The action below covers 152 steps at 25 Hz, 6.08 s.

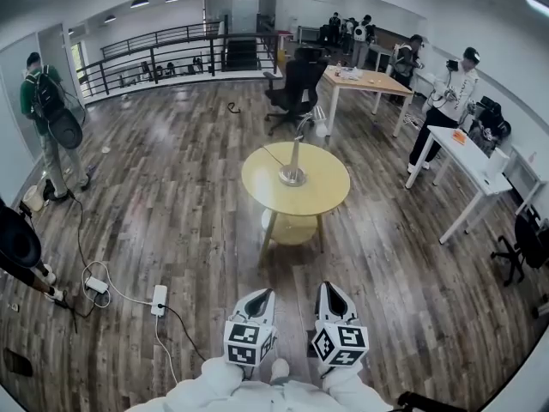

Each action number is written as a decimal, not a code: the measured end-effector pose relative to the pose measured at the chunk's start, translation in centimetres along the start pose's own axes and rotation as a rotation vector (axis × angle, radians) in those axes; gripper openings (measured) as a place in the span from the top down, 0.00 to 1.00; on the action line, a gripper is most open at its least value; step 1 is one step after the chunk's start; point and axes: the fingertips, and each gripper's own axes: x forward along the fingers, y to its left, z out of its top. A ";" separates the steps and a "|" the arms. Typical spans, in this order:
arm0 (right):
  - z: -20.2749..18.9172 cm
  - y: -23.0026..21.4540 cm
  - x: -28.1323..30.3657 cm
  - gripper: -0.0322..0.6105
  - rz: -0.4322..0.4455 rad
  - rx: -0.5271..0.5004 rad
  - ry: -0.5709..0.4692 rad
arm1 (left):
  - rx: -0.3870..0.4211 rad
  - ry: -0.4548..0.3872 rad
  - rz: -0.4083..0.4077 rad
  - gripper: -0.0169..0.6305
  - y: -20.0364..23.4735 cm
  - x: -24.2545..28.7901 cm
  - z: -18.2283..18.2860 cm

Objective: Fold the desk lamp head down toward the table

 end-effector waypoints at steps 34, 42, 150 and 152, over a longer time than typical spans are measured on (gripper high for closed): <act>2.3 -9.8 18.7 0.93 0.020 0.023 0.038 | 0.003 0.014 0.025 0.98 5.3 19.5 5.1; 3.3 -10.3 26.0 0.93 0.003 0.026 0.033 | 0.013 0.012 0.011 0.98 10.0 25.0 7.6; 19.4 -22.3 66.5 0.70 0.199 -0.276 0.333 | 0.335 0.214 -0.360 0.78 29.3 77.1 12.9; 18.7 -23.0 65.9 0.70 0.188 -0.260 0.349 | 0.339 0.222 -0.359 0.78 29.2 77.1 12.9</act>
